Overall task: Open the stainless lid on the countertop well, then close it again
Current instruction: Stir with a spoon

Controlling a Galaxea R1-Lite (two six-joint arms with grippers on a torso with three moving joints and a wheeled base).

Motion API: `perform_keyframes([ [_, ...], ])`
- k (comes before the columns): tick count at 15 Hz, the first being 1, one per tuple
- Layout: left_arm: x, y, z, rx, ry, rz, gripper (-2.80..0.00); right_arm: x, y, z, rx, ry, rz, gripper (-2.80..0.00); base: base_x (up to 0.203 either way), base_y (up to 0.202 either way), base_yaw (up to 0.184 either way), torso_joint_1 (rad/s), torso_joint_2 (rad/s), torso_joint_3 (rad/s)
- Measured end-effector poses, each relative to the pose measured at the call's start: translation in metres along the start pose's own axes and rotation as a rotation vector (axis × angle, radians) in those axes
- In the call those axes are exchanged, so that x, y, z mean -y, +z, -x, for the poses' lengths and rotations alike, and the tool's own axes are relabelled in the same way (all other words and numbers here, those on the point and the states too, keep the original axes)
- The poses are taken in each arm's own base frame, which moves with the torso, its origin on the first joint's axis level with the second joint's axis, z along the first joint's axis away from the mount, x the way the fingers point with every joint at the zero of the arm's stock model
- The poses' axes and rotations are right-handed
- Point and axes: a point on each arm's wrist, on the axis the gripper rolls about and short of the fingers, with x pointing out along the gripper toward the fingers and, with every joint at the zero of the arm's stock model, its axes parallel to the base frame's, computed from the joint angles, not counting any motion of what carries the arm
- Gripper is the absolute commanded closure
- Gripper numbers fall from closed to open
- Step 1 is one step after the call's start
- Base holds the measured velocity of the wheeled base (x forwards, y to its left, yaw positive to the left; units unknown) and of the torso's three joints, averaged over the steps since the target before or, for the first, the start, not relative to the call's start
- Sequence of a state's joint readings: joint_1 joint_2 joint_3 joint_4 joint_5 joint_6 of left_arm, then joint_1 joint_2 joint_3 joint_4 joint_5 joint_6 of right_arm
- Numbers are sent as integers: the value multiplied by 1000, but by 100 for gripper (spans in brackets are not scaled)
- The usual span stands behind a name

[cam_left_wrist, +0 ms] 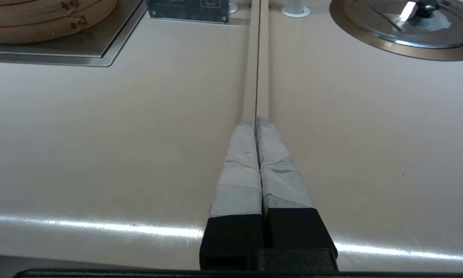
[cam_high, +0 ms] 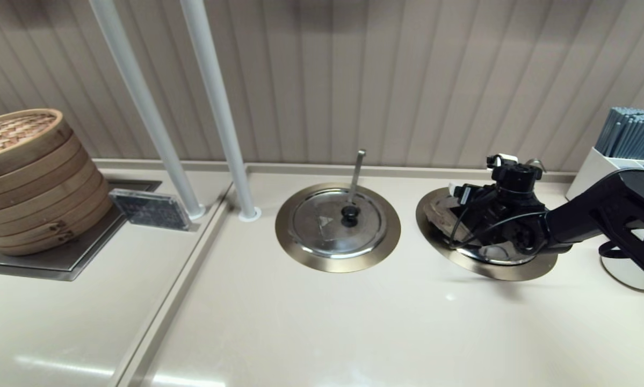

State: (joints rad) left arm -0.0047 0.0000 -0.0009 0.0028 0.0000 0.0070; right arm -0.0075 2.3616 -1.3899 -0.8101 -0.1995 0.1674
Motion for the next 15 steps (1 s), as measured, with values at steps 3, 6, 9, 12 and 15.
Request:
perform_keyframes([
  [3, 0, 0, 0, 0, 0, 0, 0, 22, 4, -19, 26, -52, -12, -280, 0, 0, 0, 0, 0, 0],
  [6, 0, 0, 0, 0, 0, 0, 0, 28, 6, -31, 53, -62, -30, -280, 0, 0, 0, 0, 0, 0],
  [9, 0, 0, 0, 0, 0, 0, 0, 21, 3, -33, 56, -49, -37, -280, 0, 0, 0, 0, 0, 0],
  [12, 0, 0, 0, 0, 0, 0, 0, 13, -3, -29, 40, -72, -26, -280, 0, 0, 0, 0, 0, 0],
  [15, 0, 0, 0, 0, 0, 0, 0, 13, 0, -23, 19, -75, -20, -280, 0, 0, 0, 0, 0, 0],
])
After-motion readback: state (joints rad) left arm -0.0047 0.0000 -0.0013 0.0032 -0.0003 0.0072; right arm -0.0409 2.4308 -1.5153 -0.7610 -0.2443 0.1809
